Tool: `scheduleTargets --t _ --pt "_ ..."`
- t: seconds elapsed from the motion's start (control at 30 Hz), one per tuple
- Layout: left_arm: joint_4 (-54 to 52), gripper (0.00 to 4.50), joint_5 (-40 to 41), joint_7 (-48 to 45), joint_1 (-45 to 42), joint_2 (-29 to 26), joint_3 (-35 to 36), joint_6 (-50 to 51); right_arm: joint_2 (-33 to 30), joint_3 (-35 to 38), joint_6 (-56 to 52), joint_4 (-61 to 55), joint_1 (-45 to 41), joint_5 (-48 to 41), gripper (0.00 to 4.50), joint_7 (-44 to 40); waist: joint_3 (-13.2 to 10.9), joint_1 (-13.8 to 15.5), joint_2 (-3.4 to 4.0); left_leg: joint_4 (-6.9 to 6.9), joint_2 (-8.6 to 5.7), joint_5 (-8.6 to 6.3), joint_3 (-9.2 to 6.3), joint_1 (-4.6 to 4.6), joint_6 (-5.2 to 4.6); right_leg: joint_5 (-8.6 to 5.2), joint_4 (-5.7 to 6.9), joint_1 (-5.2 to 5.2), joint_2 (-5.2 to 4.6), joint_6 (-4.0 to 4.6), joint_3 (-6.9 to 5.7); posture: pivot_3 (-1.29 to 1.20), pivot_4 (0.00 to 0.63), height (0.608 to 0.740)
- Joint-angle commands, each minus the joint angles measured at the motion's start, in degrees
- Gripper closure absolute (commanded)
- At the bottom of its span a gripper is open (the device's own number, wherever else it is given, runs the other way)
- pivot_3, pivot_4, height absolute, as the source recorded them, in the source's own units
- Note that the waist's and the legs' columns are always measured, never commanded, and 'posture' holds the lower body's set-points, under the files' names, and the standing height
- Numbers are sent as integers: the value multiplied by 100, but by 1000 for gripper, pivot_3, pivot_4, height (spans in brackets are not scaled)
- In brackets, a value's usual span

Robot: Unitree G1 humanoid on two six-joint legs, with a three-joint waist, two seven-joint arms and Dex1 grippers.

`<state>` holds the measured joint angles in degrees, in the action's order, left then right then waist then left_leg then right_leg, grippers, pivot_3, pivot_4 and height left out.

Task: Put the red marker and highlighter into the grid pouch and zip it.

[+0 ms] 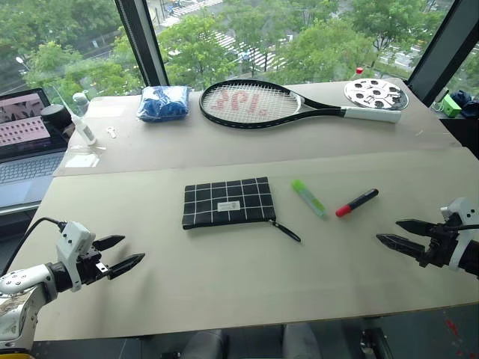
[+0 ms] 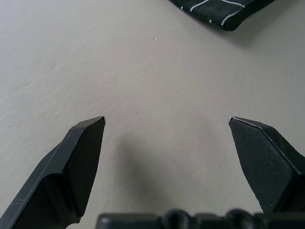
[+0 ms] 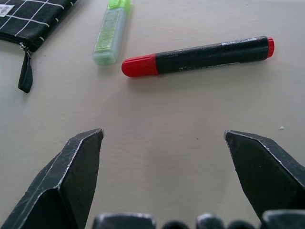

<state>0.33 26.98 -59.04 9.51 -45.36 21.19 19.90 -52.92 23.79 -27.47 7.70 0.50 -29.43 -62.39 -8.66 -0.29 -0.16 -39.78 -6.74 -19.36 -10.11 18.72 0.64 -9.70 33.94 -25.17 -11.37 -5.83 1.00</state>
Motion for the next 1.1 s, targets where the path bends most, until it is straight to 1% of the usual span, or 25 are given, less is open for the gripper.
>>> scheduleTargets --t 0.03,0.1,0.17,0.2,0.27,0.33,0.47,0.5,0.53,0.57,0.6,0.7,0.73,0.77,0.8,0.93,1.1 --pt "-228 0 131 -48 18 -55 77 141 19 47 44 -109 -244 -72 9 20 0 0 0 0 0 0 0 0 0 0 0 0 0 0 0 0 150 740" --pt "-213 0 141 -176 -59 -141 -108 295 94 28 -78 -129 -502 -242 9 32 -1 -26 -1 0 2 0 5 -2 0 1 0 0 1 1 1 0 150 740" --pt "-39 0 -169 -122 -212 -200 -291 120 166 26 -281 -312 -683 -472 524 -21 -1 -37 -2 0 4 -2 11 -8 -3 2 1 2 2 2 4 0 150 740" --pt "24 0 -384 -135 -232 -264 -414 -80 209 38 -462 -465 -774 -693 698 -105 -2 -35 -2 0 5 -13 12 -12 -21 2 2 4 2 2 5 0 150 740" --pt "85 0 -752 -201 -215 -379 -618 -547 260 -79 -653 -776 -928 -949 1495 -240 -1 -33 -2 1 16 -17 12 -14 -19 3 0 5 15 5 5 0 150 740" --pt "202 0 -1015 -190 -281 -460 -746 -898 304 -286 -773 -1105 -1083 -1111 2183 -358 -1 -31 -2 0 44 -24 26 -23 1 8 -3 6 39 14 4 0 150 740" --pt "458 0 -1373 -228 -486 -590 -921 -1502 528 -767 -1064 -1686 -1468 -1406 3512 -359 -1 -26 -2 1 69 -32 40 -30 4 15 -14 6 62 24 4 0 150 740" --pt "511 0 -1409 -238 -571 -601 -953 -1593 615 -943 -1095 -1780 -1573 -1401 3807 -342 -1 -26 -1 0 75 -33 41 -30 5 19 -19 7 69 31 5 0 150 740" --pt "555 0 -1490 -261 -686 -624 -1029 -1750 823 -1258 -1174 -1885 -1747 -1417 4196 -304 -1 -25 -2 0 80 -33 42 -30 5 23 -23 6 74 35 5 0 150 740" --pt "592 0 -1556 -285 -774 -635 -1088 -1898 982 -1533 -1215 -1952 -1875 -1374 4480 -277 -1 -25 -2 0 86 -34 42 -30 7 24 -23 6 81 38 5 0 150 740" --pt "630 0 -1603 -305 -835 -641 -1130 -2010 1088 -1707 -1247 -1991 -1959 -1337 4480 -261 -1 -20 -3 0 94 -35 43 -33 11 27 -23 7 90 43 4 0 150 740" --pt "733 0 -1778 -303 -1093 -597 -1319 -2381 1563 -2729 -880 -1692 -2287 -521 4480 -140 -1 -11 -3 0 102 -28 44 -34 25 31 -23 2 97 48 2 0 150 740" --pt "774 0 -1851 -290 -1200 -570 -1400 -2506 1758 -3123 -602 -1444 -2464 -122 4480 -110 -1 -11 -3 0 102 -23 46 -34 36 32 -23 2 97 49 2 0 150 740" --pt "810 0 -1895 -282 -1266 -554 -1451 -2589 1876 -3350 -415 -1272 -2580 127 4480 -99 -1 -13 -3 -1 101 -22 48 -34 37 32 -21 1 96 49 2 0 150 740" --pt "844 0 -1932 -295 -1350 -522 -1524 -2675 2122 -3569 -253 -919 -2831 438 4480 93 -1 -16 -3 -2 101 -21 51 -34 39 33 -21 0 96 50 2 0 150 740" --pt "1042 0 -2102 -304 -1649 -380 -1812 -3011 2816 -4139 331 18 -3667 1326 4480 536 -1 -51 -3 -3 101 -18 55 -34 46 40 4 -15 96 57 2 0 150 740" --pt "1447 0 -2359 -281 -1971 -282 -2114 -3445 3157 -4144 726 716 -4155 1653 4480 533 0 -32 -1 0 106 -18 53 -33 52 44 3 -21 97 61 -9 0 150 740"
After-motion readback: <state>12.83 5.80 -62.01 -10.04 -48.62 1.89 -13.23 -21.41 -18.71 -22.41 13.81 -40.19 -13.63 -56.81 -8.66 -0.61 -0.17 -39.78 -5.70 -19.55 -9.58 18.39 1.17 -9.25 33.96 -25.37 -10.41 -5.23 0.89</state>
